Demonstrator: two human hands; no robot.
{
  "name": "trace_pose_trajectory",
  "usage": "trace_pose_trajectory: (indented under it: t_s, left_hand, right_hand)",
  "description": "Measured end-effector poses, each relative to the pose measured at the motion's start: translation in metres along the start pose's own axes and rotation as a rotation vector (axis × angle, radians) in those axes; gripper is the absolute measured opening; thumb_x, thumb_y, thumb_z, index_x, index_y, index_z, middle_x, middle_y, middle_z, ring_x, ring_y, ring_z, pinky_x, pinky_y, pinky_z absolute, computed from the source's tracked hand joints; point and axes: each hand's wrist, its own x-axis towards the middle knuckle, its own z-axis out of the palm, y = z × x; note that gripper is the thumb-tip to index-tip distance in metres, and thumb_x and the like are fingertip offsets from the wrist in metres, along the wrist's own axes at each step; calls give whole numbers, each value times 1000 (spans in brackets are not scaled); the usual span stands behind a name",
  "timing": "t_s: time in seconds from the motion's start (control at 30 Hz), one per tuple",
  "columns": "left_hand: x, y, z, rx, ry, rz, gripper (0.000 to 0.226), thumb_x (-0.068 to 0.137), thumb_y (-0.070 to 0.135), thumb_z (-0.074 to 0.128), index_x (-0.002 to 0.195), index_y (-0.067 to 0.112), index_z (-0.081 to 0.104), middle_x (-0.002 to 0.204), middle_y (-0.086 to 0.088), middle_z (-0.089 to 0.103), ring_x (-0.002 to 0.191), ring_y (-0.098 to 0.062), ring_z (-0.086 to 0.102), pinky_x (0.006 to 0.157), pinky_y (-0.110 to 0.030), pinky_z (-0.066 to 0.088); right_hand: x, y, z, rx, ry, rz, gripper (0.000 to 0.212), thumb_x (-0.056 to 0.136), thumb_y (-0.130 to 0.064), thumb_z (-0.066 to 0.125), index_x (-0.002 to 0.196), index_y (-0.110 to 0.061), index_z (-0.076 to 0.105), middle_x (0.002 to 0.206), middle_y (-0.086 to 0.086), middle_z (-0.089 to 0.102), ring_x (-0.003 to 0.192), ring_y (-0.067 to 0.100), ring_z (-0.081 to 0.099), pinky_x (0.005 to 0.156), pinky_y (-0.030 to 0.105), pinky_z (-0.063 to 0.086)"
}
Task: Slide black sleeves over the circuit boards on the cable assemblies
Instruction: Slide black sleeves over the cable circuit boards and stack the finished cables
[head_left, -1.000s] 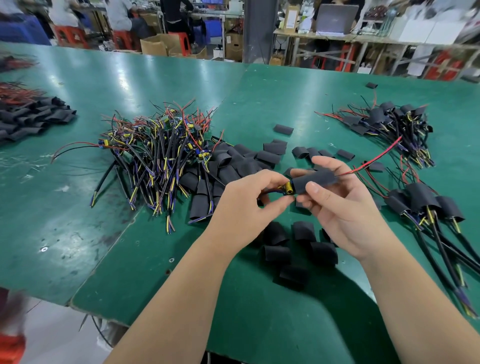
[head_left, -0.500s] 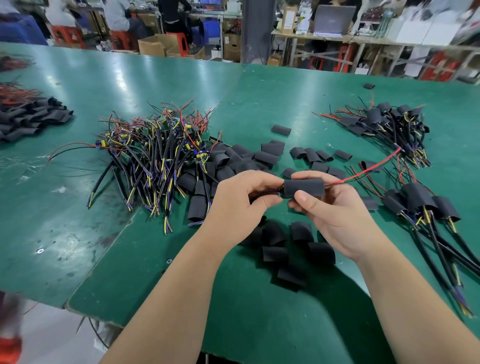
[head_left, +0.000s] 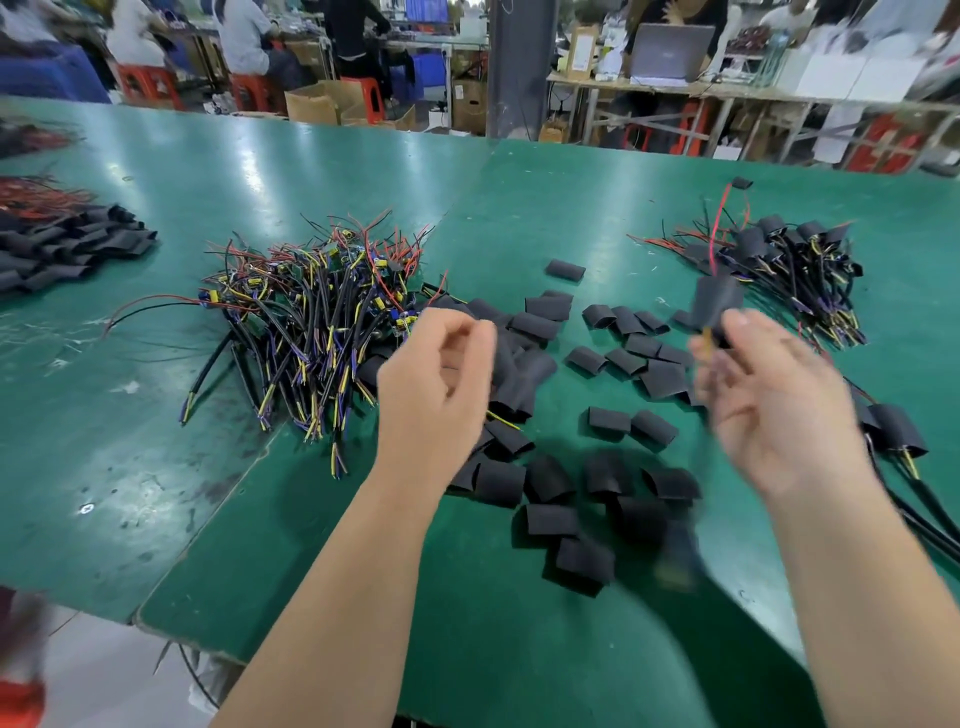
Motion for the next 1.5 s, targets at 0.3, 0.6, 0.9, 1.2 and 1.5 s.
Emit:
trace_pose_trajectory:
  t_s: [0.3,0.6,0.9,1.2,1.5]
  left_hand:
    - [48,-33,-45,1006,207,-341,48,85,24,57,130,10,47,135,-15,43,121,-37,36,98,-45,30]
    - [101,-52,-61,1318,-55,-408,29,82,48,61,88,21,69,85,-5,67,88,-27,62,92,-42,32]
    - [90,-35,-73,428,-38,-491,34,90,33,59,65,11,60,63,-7,45,57,-17,37,51,-20,33]
    - [21,2,-80,396,-499,-103,20,92,15,60,75,26,58,56,15,55,50,-3,43,51,-12,35]
    - [15,4,-66,549,-975,-202,13,96,24,54,83,25,56,84,-7,68,66,-18,52,72,-37,47]
  right_hand:
    - [28,-20,-70,-1454,347,-93,24,75,-16,64,99,-21,66,104,14,68,99,38,62,89,53,49]
    - [14,1,-36,-1636,315,-262,31,80,-18,68,111,-20,68,125,22,49,115,43,45,97,50,31]
    - [12,9,-30,-1276,126,-303,21,83,-10,62,100,-20,68,93,1,67,72,19,57,72,29,39]
    - [-21,29,14,-135,-494,321,46,75,-8,62,121,-10,60,108,15,69,63,12,55,61,20,45]
    - [-19,30,20,21,-327,186,21,74,-15,63,95,-15,66,75,3,67,63,13,67,57,16,50]
